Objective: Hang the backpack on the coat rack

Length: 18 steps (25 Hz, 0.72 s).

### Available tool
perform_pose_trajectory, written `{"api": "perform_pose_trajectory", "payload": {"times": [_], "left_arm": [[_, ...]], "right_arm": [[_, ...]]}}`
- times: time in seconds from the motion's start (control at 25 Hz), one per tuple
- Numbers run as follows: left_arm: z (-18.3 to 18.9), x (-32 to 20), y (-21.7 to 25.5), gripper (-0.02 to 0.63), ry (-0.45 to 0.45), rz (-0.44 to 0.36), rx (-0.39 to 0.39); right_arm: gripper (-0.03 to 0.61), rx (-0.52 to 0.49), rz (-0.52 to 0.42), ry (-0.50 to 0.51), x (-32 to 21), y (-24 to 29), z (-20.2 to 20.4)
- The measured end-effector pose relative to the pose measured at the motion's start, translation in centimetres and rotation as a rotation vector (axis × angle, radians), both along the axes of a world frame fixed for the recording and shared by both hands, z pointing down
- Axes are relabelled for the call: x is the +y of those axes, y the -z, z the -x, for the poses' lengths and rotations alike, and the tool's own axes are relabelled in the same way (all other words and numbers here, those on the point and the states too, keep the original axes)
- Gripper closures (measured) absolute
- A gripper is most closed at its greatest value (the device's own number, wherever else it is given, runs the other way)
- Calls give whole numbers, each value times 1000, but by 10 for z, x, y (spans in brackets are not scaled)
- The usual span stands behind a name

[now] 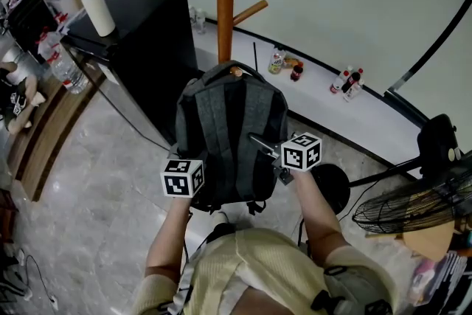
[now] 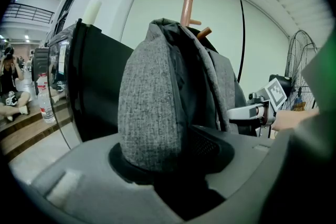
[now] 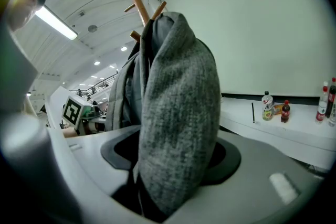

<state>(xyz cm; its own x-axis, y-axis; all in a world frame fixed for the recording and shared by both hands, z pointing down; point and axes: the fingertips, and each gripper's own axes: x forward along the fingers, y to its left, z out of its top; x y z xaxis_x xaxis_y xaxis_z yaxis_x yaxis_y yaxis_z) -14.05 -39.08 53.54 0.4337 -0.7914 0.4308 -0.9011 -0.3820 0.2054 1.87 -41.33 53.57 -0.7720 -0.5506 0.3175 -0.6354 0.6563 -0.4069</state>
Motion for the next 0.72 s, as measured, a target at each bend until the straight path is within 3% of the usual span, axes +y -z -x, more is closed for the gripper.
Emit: {"api": "perform_pose_trajectory", "payload": {"times": [0.72], "left_arm": [[1, -30, -20, 402, -57, -40, 58]], "right_arm": [[220, -12, -94, 44, -41, -22, -3]]}}
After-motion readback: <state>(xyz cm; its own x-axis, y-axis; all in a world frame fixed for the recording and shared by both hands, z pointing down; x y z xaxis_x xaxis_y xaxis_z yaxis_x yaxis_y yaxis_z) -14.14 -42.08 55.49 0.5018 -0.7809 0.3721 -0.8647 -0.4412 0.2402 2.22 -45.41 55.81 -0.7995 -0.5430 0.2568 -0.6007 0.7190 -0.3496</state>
